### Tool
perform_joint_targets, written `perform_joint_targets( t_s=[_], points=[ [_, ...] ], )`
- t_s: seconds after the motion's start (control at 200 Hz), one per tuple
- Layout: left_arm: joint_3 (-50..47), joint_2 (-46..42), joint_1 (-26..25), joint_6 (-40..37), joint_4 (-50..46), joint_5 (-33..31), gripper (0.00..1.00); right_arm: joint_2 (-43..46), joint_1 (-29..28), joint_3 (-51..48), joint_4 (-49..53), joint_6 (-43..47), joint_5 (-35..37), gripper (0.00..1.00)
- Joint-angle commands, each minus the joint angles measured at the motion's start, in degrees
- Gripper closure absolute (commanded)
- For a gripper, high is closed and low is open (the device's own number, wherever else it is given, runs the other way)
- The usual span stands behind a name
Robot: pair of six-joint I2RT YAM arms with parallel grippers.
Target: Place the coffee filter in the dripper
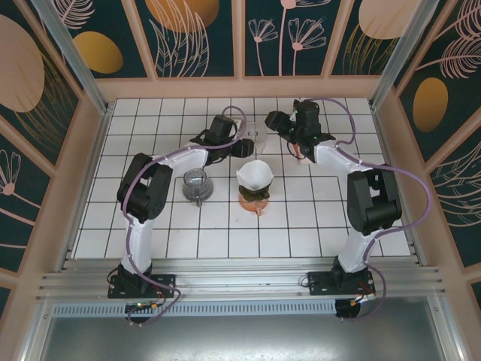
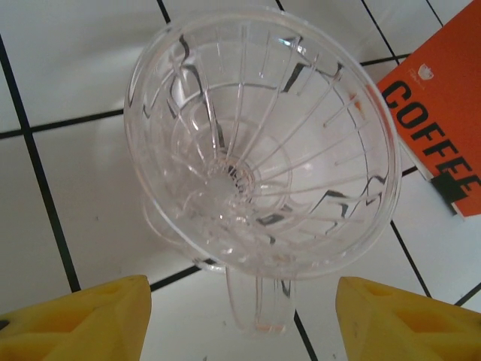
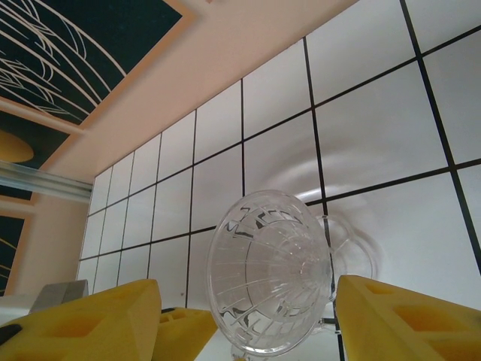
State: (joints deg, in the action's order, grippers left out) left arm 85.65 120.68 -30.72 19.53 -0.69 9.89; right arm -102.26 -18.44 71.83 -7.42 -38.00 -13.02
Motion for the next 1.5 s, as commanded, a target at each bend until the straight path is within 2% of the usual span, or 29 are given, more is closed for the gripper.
perform_joint_targets(
  t_s=[0.0, 0.37, 0.49, 0.856, 1.046, 1.221, 1.356, 1.491],
  points=[
    [2.3, 2.2, -0.3, -1.0, -1.1, -1.2, 0.35, 2.9, 0.4, -0.9, -0.4, 0.6, 1.0, 0.36],
    [3.9, 3.9, -0.5, -1.6, -2.2, -3.1, 0.43, 3.0, 0.5, -1.2, -0.8, -0.1, 1.0, 0.36],
    [2.3, 2.5, -0.5, -1.2, -1.2, -6.3, 0.36, 3.1, 0.6, -1.1, -0.6, -0.2, 1.0, 0.36],
    [1.6, -0.5, -0.1, -0.9, -0.9, -13.3, 0.33, 3.5, 0.4, -1.7, -1.0, -0.5, 0.8, 0.36],
    [-0.1, -3.2, 0.1, -1.6, 1.4, -9.5, 0.32, 3.6, 0.6, -1.7, -1.0, -0.4, 0.7, 0.36],
    [-4.6, -6.5, 1.9, -2.4, 4.4, -4.4, 0.38, 3.8, 0.7, -2.0, -1.1, -0.5, 0.8, 0.36],
    [-7.7, -7.7, 5.0, -3.6, 6.5, 3.6, 0.37, 3.6, 0.6, -2.2, -1.5, -0.6, 0.5, 0.36],
    [-8.9, -7.3, 5.1, -7.2, 7.6, 10.2, 0.33, 3.2, 0.6, -2.3, -1.8, -0.8, 0.3, 0.36]
  ],
)
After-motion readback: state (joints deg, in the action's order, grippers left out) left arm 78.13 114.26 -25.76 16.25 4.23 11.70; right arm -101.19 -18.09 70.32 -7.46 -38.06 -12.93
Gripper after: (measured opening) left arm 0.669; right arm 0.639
